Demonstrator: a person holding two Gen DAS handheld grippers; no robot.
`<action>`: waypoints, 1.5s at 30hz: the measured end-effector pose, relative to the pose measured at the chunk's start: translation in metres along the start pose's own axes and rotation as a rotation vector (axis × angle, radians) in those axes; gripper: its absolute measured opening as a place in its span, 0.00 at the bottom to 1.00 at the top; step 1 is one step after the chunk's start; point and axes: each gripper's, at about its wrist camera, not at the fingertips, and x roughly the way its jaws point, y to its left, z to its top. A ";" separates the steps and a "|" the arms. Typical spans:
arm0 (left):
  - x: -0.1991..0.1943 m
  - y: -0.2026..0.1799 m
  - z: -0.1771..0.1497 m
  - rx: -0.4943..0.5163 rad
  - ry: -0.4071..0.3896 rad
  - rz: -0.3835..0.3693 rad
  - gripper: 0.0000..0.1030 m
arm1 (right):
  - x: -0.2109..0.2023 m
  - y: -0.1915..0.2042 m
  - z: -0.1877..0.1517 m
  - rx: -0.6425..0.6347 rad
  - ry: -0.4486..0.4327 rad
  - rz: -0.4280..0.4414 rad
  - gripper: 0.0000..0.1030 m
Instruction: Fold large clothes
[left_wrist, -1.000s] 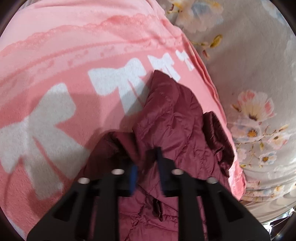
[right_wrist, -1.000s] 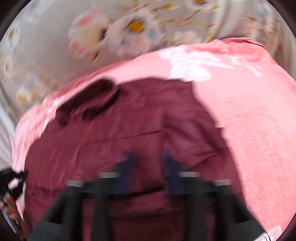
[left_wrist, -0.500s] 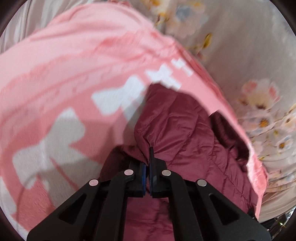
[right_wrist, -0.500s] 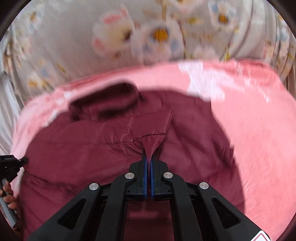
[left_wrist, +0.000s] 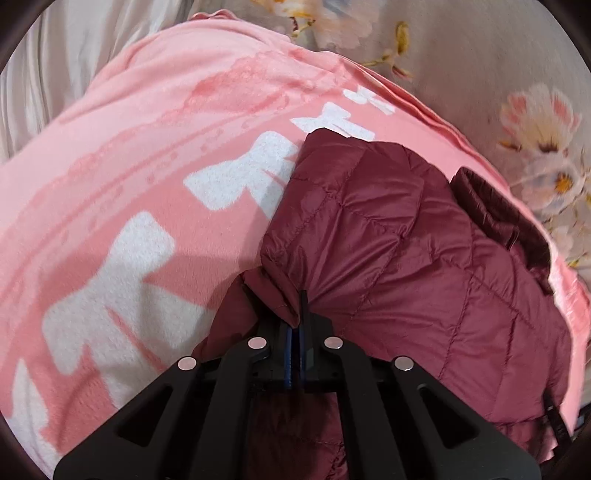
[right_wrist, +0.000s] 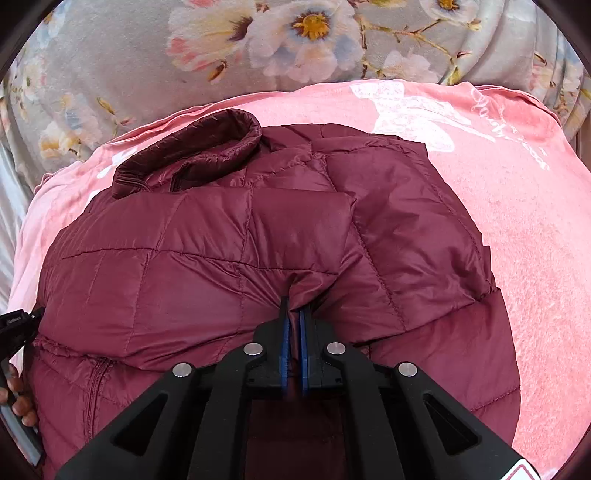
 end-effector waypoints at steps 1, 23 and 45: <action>-0.002 -0.003 -0.001 0.020 -0.002 0.023 0.02 | -0.004 -0.001 0.000 0.005 -0.006 0.001 0.06; -0.033 -0.134 -0.053 0.362 -0.036 0.062 0.15 | -0.007 0.054 -0.006 -0.112 0.005 0.063 0.14; -0.026 -0.124 -0.072 0.414 -0.022 0.077 0.16 | -0.014 0.022 -0.027 -0.090 0.067 0.072 0.02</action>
